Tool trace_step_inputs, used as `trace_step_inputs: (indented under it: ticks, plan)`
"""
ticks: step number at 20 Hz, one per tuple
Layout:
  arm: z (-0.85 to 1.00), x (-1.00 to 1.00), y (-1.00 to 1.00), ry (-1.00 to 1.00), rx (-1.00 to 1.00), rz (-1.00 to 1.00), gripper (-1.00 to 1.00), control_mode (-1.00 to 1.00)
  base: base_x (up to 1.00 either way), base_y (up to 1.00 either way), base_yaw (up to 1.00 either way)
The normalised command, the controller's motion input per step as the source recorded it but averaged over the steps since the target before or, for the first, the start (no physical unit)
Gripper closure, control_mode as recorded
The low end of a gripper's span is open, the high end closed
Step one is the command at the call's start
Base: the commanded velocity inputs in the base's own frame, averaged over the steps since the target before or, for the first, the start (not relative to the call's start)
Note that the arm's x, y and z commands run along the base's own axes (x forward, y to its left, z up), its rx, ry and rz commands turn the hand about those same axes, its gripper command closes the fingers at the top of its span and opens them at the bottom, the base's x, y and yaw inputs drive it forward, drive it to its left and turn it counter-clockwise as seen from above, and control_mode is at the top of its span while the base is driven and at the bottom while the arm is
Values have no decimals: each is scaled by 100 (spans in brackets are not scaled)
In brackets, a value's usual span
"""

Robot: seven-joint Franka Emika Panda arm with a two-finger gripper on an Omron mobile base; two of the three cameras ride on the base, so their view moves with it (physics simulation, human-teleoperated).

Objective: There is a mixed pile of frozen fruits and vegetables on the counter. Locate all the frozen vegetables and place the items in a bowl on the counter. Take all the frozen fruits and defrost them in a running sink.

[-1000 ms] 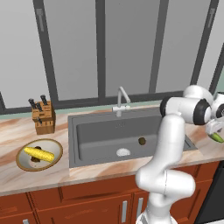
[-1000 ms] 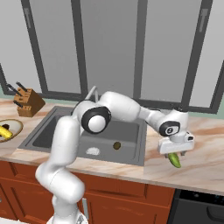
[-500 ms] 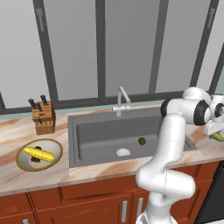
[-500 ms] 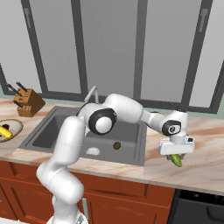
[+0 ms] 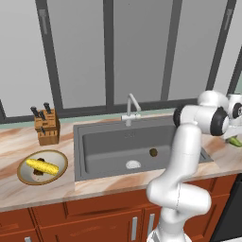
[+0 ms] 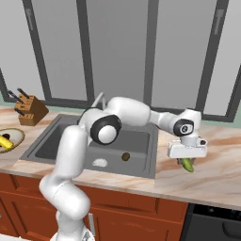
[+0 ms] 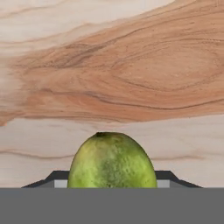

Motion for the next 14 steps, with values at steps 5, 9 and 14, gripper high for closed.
trace_step_inputs:
  ticks: [5,9,14]
  plan:
    - [57,-3,60,-2,0,0,100,-100,0,0,0]
    - [38,0,71,-7,0,-4,100,-100,0,0,0]
    - [18,0,74,-19,0,-9,100,-100,0,0,0]
